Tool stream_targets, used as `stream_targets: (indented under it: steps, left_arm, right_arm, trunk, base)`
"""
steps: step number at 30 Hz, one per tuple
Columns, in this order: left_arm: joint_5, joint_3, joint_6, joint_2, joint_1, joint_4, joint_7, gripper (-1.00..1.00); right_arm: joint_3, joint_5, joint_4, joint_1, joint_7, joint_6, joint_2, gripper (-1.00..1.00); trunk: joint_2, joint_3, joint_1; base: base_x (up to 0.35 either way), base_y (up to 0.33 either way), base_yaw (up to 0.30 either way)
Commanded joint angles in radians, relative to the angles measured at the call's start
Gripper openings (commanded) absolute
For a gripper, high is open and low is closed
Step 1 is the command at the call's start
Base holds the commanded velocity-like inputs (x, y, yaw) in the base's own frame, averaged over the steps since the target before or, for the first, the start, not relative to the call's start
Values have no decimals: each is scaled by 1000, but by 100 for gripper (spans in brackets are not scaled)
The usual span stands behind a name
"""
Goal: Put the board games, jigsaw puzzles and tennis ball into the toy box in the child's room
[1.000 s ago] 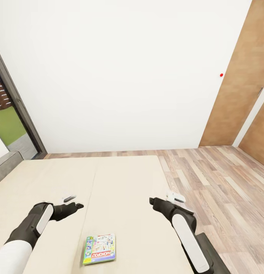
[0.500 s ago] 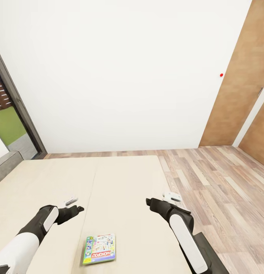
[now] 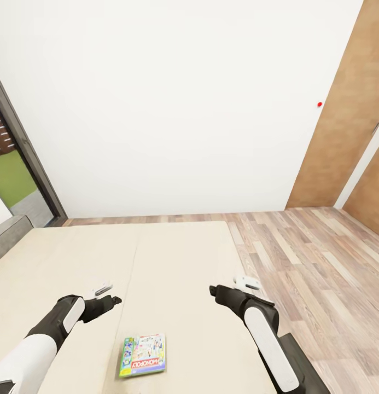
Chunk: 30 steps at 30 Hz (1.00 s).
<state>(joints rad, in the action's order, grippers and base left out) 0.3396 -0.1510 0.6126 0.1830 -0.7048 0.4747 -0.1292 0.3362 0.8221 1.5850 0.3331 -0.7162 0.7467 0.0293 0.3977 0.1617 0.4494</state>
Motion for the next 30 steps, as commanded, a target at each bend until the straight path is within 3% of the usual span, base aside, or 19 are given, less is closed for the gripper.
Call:
stream_targets:
  steps: [1,4,7,8,11,12,16,20,30]
  left_arm:
    - [-1,-6,7,0,-1,1,-6,100]
    - [-1,-5,9,0,-1,1,-17,100]
    - [-2,-5,10,1,-1,1,-30,100]
    - [-2,-5,9,1,-1,1,-34,100]
    - [-2,-5,9,0,-1,1,-37,100]
    - [-2,-5,9,0,-1,1,-39,100]
    - [-1,-5,9,-1,-1,2,-41,100]
    - [-1,-5,10,0,-1,5,-51,100]
    - [-1,-5,15,2,-10,32,-164,100]
  right_arm:
    - [0,13,1,2,-7,6,-1,100]
    - [-5,55,2,2,48,36,-5,100]
    - [-26,140,2,3,189,82,-8,100]
    - [-44,178,2,2,278,109,-10,100]
    - [-83,212,2,1,413,150,-13,100]
    - [-115,225,2,0,495,176,-14,100]
    - [-186,242,1,-9,646,232,-14,100]
    - [-220,249,2,-12,718,276,-14,100]
    - [-304,262,1,-16,768,300,-14,100]
  trunk:
    - [2,4,1]
    - [2,9,1]
    - [2,14,1]
    - [2,15,1]
    - [2,20,1]
    - [2,22,1]
    - [2,28,1]
    - [2,35,1]
    - [2,51,1]
  base:
    - [0,0,0]
    - [0,0,0]
    - [0,0,0]
    - [0,0,0]
    - [0,0,0]
    - [0,0,0]
    - [0,0,0]
    - [0,0,0]
    - [0,0,0]
